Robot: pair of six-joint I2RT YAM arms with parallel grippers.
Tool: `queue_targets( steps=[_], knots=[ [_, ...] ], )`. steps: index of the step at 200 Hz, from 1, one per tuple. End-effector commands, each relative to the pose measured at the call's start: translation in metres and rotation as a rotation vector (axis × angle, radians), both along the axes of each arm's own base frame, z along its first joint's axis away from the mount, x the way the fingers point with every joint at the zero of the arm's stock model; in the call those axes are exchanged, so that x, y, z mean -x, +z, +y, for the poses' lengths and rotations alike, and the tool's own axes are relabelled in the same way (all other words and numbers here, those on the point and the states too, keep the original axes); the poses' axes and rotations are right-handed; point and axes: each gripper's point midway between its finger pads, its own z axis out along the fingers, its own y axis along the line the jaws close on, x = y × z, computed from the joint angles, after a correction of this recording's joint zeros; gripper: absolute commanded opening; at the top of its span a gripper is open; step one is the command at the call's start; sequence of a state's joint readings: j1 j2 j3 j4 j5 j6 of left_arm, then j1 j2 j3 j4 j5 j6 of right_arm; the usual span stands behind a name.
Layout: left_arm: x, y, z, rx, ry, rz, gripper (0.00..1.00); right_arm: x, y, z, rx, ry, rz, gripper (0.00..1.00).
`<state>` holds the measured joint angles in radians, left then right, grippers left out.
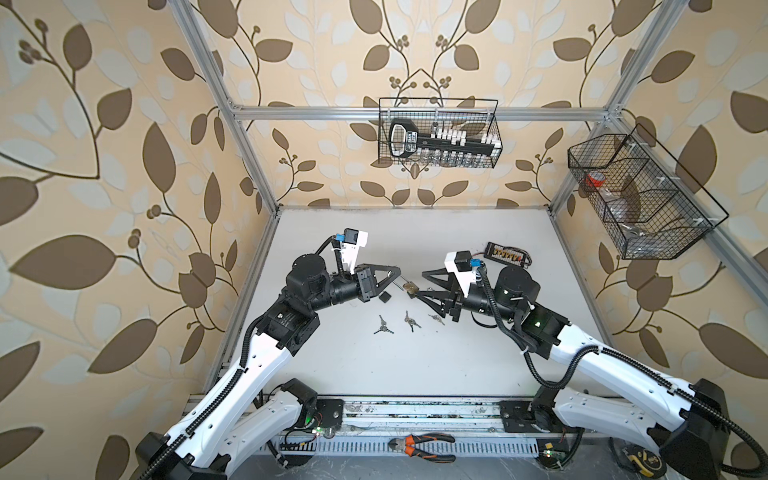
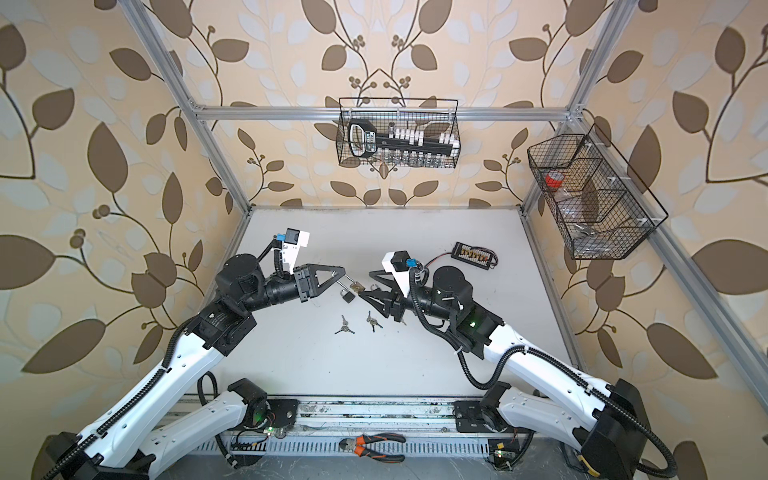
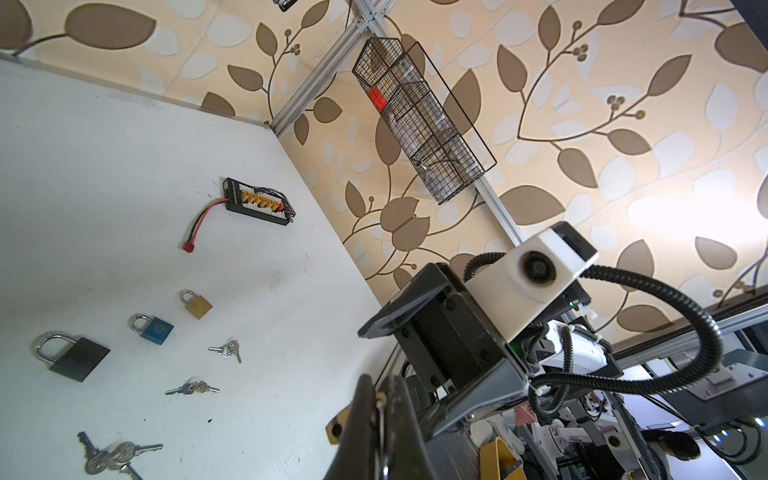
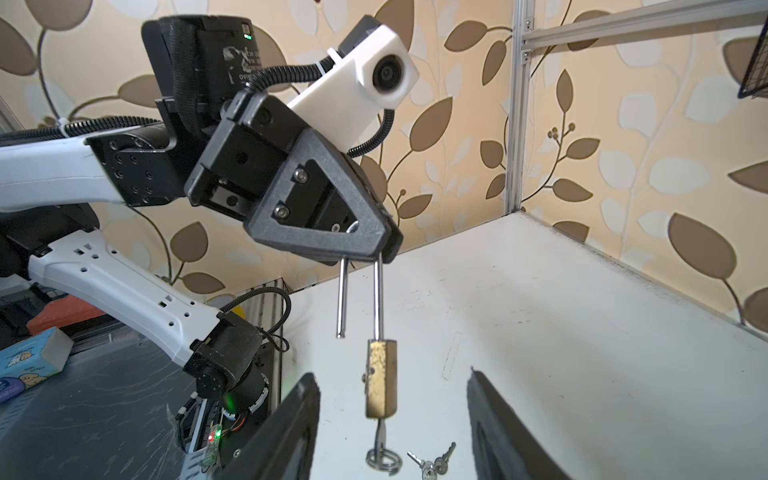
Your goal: Lock with the key
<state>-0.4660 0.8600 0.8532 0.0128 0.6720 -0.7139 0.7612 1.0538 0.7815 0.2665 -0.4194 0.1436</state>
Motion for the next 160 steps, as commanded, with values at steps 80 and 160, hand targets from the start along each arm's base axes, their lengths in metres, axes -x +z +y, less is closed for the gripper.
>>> queue_targets(
  steps=[80, 160],
  knots=[
    [0.0086, 0.0276, -0.002, 0.052, -0.036, -0.089, 0.0, 0.0029, 0.0026, 0.0167, -0.018, 0.087, 0.011, 0.44],
    [0.0074, 0.0255, -0.0036, 0.044, -0.041, -0.085, 0.0, 0.0012, 0.0061, 0.018, -0.036, 0.087, 0.02, 0.19]
  ],
)
